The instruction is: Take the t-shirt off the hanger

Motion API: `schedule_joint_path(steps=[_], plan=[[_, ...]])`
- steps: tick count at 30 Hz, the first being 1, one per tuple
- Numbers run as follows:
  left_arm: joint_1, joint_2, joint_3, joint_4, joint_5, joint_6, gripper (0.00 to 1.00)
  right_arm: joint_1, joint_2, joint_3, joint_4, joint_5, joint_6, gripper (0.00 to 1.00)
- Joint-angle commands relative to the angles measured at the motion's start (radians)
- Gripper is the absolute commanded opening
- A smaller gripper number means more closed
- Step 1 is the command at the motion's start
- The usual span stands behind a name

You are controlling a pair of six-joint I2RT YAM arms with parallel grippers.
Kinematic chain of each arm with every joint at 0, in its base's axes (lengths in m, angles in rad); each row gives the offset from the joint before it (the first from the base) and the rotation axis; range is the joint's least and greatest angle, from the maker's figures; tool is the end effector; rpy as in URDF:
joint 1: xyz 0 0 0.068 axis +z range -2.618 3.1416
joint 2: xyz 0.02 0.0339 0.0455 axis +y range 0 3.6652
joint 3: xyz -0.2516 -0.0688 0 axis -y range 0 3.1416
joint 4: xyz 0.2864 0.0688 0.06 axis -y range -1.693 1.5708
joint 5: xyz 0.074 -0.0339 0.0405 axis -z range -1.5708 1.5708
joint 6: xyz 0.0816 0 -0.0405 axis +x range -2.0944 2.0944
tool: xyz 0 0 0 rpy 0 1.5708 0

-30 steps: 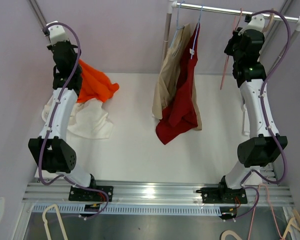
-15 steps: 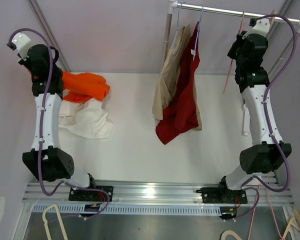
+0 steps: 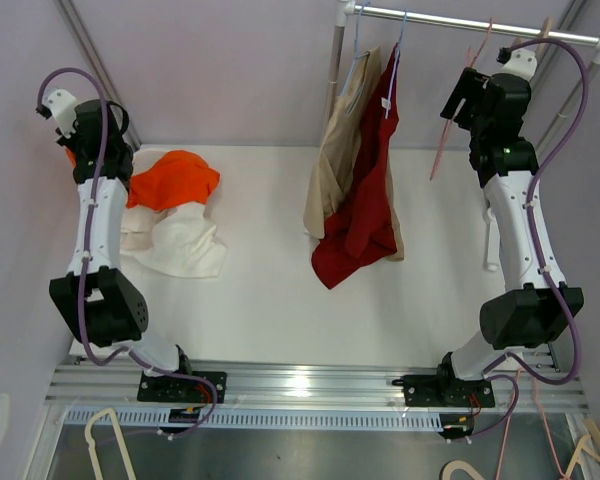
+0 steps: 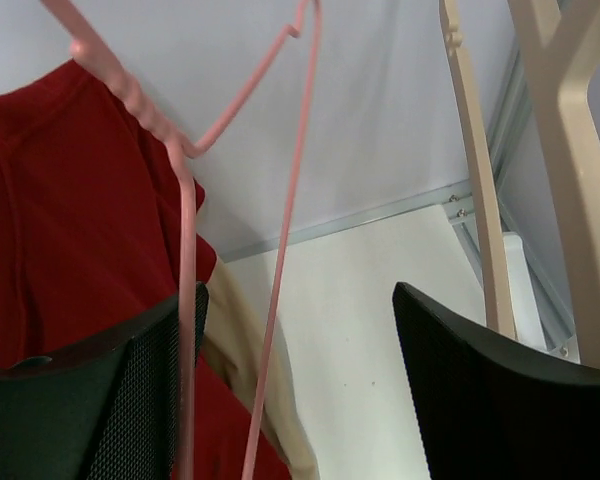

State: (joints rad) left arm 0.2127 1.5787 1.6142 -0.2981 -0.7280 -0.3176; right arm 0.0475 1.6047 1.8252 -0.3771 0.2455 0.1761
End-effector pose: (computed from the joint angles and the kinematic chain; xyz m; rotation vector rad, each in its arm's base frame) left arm 0.4151 0.1452 0.4002 -0.9419 1.5385 0.5892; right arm 0.4466 0.0014 0.4623 0.2903 1.6982 -0.0467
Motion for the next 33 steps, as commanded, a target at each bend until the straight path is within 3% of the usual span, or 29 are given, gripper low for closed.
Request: schedule_joint_path(steps=[1, 8, 10, 17, 19, 20, 21, 24, 28, 33], plan=[[0.005, 0.072, 0.019, -0.110, 0.041, -0.092, 0.10, -0.003, -0.055, 0.011, -0.017, 0.017, 0.020, 0.79], [0.007, 0.199, 0.068, -0.234, 0.171, -0.080, 0.07, -0.005, -0.097, 0.019, -0.026, 0.011, 0.017, 0.80], [0.005, 0.263, 0.119, -0.266, 0.278, -0.054, 0.08, -0.005, -0.107, 0.043, -0.040, 0.009, 0.016, 0.81], [0.004, 0.481, 0.345, -0.519, 0.409, -0.052, 0.09, 0.005, -0.163, 0.085, -0.097, -0.044, 0.016, 0.82], [0.005, 0.488, 0.336, -0.516, 0.435, -0.040, 0.25, 0.020, -0.187, 0.086, -0.100, -0.038, 0.000, 0.83], [0.004, 0.489, 0.328, -0.518, 0.443, -0.028, 0.38, 0.038, -0.196, 0.088, -0.108, -0.038, -0.006, 0.83], [0.004, 0.494, 0.326, -0.519, 0.469, -0.020, 0.70, 0.044, -0.200, 0.095, -0.114, -0.043, -0.007, 0.84], [0.011, 0.515, 0.334, -0.545, 0.591, 0.000, 0.99, 0.066, -0.181, 0.175, -0.184, -0.129, 0.002, 0.84], [0.007, 0.501, 0.398, -0.613, 0.609, -0.026, 1.00, 0.120, -0.091, 0.310, -0.296, -0.233, 0.034, 0.83], [-0.061, 0.313, 0.334, -0.573, 0.515, 0.000, 0.99, 0.184, 0.010, 0.375, -0.313, -0.254, 0.065, 0.76]])
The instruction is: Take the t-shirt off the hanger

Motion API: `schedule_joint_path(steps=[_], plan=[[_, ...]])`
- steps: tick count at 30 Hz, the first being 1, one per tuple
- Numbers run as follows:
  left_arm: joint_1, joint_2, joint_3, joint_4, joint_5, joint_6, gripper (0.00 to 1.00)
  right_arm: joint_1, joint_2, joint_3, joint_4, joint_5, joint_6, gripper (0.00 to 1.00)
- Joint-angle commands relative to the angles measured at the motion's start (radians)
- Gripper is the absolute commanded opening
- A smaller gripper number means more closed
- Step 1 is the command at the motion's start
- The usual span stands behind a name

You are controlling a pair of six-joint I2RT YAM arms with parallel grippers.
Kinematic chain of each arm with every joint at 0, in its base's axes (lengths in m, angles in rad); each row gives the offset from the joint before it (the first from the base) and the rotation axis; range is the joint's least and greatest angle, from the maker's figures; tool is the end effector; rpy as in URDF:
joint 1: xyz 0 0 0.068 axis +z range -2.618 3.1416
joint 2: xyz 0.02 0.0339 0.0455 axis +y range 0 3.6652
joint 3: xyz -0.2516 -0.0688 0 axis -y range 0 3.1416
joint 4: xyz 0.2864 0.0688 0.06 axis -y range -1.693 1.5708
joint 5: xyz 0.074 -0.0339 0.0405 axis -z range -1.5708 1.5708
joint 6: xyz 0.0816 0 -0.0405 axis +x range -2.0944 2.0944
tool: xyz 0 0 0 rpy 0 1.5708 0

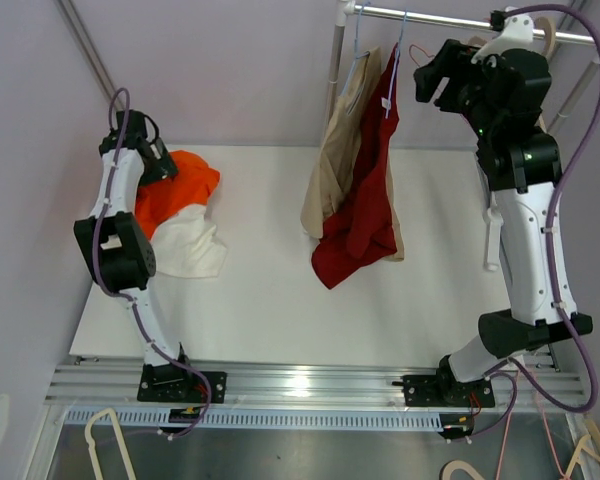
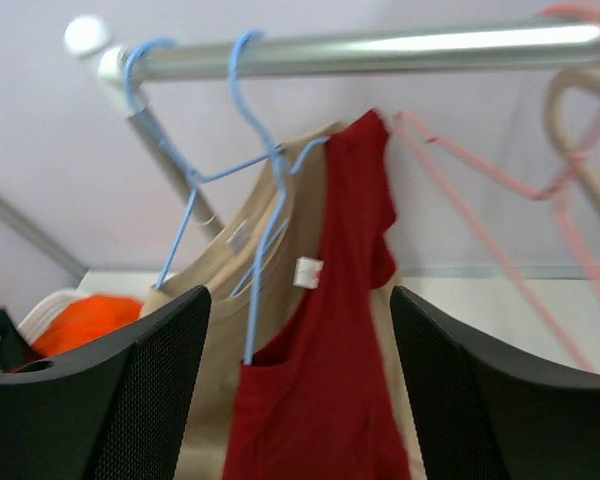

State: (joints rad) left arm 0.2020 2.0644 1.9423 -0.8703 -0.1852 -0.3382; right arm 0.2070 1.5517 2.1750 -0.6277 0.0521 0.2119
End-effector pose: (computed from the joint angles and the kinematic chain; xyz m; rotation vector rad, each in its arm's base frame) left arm 0.5016 0.1181 0.2306 -0.7474 2.4358 0.1844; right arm 0.3612 0.0715 0.5803 0.0449 1.5818 0.2872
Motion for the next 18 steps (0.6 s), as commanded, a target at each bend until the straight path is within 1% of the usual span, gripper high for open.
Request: schedule_joint_path(steps=[1, 3, 4, 6, 7, 8, 10, 11, 12, 13, 14, 15, 16, 17, 18], plan=[[-0.064, -0.243, 0.004, -0.004, -0.055, 0.027, 1.00, 0.034, 0.076, 0.035, -0.060, -0.076, 0.033, 0.76], [-0.104, -0.314, 0.013, -0.001, -0.063, 0.048, 1.00, 0.037, 0.102, 0.052, -0.061, -0.098, 0.052, 0.75], [-0.116, -0.387, 0.023, 0.019, -0.024, 0.074, 1.00, 0.045, 0.138, 0.093, -0.082, -0.113, 0.053, 0.75], [-0.162, -0.461, 0.035, 0.043, 0.027, 0.097, 0.99, 0.057, 0.182, 0.140, -0.105, -0.112, 0.053, 0.75], [-0.185, -0.496, 0.035, 0.062, 0.053, 0.134, 0.99, 0.068, 0.217, 0.156, -0.119, -0.107, 0.052, 0.74], [-0.256, -0.571, 0.030, 0.100, 0.072, 0.158, 0.99, 0.072, 0.231, 0.178, -0.119, -0.103, 0.052, 0.74], [-0.335, -0.637, 0.008, 0.141, 0.037, 0.229, 1.00, 0.080, 0.255, 0.187, -0.107, -0.084, 0.050, 0.73], [-0.417, -0.703, -0.024, 0.192, 0.024, 0.254, 1.00, 0.086, 0.261, 0.187, -0.101, -0.080, 0.050, 0.73], [-0.456, -0.734, -0.043, 0.220, 0.017, 0.274, 1.00, 0.089, 0.265, 0.187, -0.096, -0.078, 0.050, 0.72], [-0.498, -0.766, -0.095, 0.249, 0.004, 0.309, 1.00, 0.094, 0.277, 0.190, -0.083, -0.077, 0.046, 0.71], [-0.572, -0.798, -0.153, 0.284, 0.000, 0.326, 1.00, 0.100, 0.284, 0.193, -0.076, -0.063, 0.043, 0.71], [-0.608, -0.867, -0.224, 0.366, 0.001, 0.337, 0.99, 0.103, 0.292, 0.210, -0.073, -0.057, 0.040, 0.68], [-0.643, -0.895, -0.259, 0.405, -0.005, 0.382, 1.00, 0.106, 0.303, 0.223, -0.076, -0.054, 0.032, 0.67], [-0.709, -0.918, -0.290, 0.436, -0.011, 0.398, 1.00, 0.111, 0.321, 0.236, -0.079, -0.020, 0.027, 0.65], [-0.736, -0.952, -0.362, 0.479, -0.029, 0.407, 0.99, 0.117, 0.327, 0.255, -0.081, -0.011, 0.021, 0.62]])
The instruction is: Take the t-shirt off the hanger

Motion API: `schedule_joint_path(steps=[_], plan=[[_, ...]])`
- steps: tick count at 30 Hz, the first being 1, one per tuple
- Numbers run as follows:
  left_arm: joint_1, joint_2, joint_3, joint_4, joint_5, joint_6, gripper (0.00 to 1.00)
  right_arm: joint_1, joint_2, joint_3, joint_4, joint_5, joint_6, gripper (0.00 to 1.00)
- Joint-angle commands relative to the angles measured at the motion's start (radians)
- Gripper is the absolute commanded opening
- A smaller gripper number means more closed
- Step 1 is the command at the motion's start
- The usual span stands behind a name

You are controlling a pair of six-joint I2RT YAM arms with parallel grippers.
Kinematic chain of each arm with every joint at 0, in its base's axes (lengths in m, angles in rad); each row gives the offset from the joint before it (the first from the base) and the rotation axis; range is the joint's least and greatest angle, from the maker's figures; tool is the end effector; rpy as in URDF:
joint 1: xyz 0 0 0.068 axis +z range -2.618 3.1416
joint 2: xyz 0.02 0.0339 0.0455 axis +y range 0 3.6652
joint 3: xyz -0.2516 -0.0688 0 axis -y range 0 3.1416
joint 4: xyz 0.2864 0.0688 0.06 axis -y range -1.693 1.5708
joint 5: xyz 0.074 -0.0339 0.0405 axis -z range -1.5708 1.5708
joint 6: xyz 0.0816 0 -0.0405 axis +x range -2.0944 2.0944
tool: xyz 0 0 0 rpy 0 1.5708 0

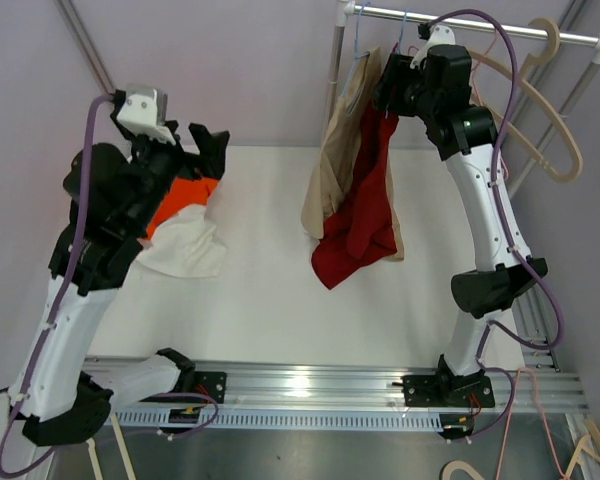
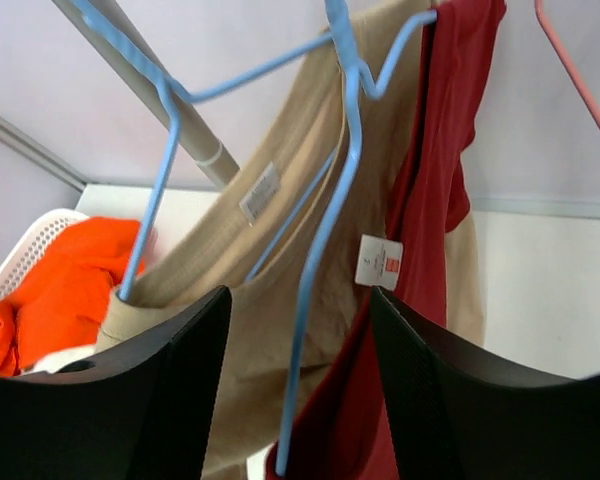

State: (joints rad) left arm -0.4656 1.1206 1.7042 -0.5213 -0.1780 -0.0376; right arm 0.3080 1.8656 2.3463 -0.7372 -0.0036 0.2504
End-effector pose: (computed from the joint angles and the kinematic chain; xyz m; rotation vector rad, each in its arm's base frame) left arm 0.2482 -0.1085 0.5575 0.1804 1.5047 -0.2694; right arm 0.4476 0.1427 0.5004 -0.0557 1.8446 0.3956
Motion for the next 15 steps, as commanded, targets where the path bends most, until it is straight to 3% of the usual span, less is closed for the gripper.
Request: schedule_joint_path(steps=[1, 8, 15], plan=[[-0.096, -0.022, -0.142, 0.148, -0.049, 0.120, 1.00, 0.020, 0.018, 0.087, 0.033, 0.054, -0.022, 0.61], [-0.326, -0.041, -0.314, 0.240, -0.178, 0.176, 0.99, 0.077, 0.023, 0.081, 0.070, 0.181, -0.094, 0.61], [-0.344, -0.079, -0.397, 0.293, -0.149, 0.133, 1.00, 0.143, 0.024, 0.022, 0.154, 0.396, -0.172, 0.47]])
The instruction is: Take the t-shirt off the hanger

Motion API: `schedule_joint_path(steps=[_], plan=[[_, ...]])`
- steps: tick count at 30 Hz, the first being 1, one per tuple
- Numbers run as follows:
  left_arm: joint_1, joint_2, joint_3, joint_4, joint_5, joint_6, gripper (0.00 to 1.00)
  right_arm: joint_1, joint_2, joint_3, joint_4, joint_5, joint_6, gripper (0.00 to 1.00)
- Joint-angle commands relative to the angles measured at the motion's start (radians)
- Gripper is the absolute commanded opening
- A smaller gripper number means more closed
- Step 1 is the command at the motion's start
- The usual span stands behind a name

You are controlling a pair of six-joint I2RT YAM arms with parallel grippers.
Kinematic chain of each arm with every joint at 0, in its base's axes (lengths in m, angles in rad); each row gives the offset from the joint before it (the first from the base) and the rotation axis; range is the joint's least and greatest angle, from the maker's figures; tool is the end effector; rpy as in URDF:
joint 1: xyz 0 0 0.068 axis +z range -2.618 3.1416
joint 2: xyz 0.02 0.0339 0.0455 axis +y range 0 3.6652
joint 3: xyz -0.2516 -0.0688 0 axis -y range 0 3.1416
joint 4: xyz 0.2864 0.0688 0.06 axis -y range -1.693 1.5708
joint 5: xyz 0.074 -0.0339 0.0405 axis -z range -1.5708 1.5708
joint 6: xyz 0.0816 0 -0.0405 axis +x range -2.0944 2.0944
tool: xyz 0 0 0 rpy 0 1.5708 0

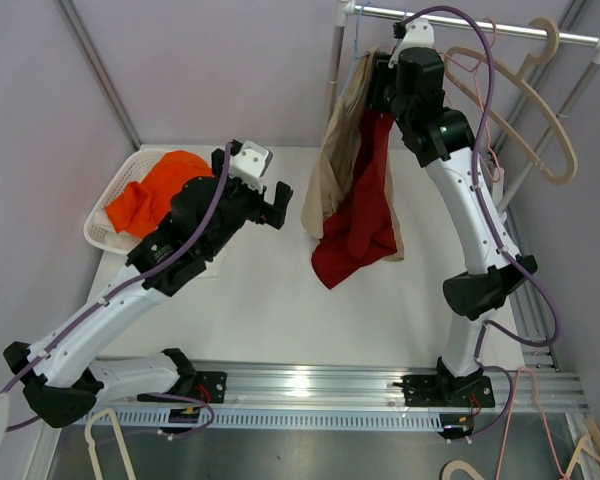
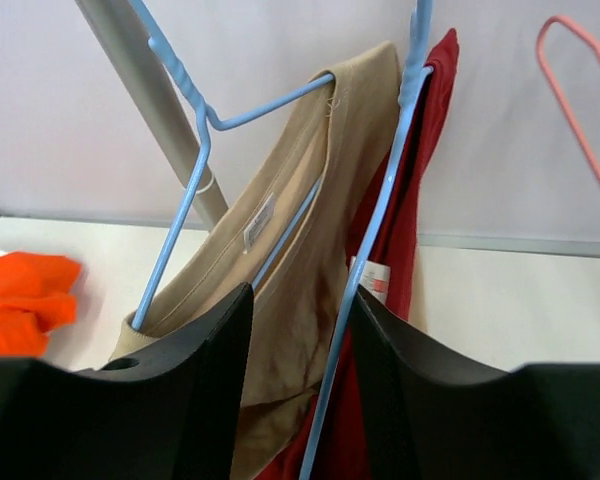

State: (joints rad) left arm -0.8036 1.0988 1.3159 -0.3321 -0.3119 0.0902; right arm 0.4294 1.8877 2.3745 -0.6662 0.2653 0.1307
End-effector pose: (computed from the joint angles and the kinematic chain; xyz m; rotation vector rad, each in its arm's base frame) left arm 0.2422 -0.2151 0.4405 0.5111 1.6083 -0.2738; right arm 0.4397 0.1778 0.5123 -0.0671 1.7459 0.1781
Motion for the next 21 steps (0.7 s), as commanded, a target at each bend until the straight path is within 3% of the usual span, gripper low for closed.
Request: schedule_joint_path(steps=[1, 8, 11, 12, 21], plan=[[-0.006, -0.063, -0.014, 0.108, -0.013, 0.002, 0.99, 0.026, 0.007, -0.005, 0.086, 0.144, -0.071, 0.46], [-0.008, -0.065, -0.017, 0.105, -0.004, 0.002, 1.00, 0.068, 0.034, 0.000, 0.142, 0.331, -0.131, 0.40], [-0.008, -0.070, -0.021, 0.111, -0.003, 0.002, 1.00, 0.072, 0.042, 0.005, 0.165, 0.360, -0.164, 0.16], [-0.008, -0.071, -0.023, 0.111, -0.004, 0.002, 0.99, 0.072, 0.047, 0.006, 0.168, 0.389, -0.163, 0.00], [-0.019, -0.065, -0.033, 0.123, 0.027, 0.002, 0.99, 0.074, 0.027, 0.046, 0.224, 0.394, -0.207, 0.00]])
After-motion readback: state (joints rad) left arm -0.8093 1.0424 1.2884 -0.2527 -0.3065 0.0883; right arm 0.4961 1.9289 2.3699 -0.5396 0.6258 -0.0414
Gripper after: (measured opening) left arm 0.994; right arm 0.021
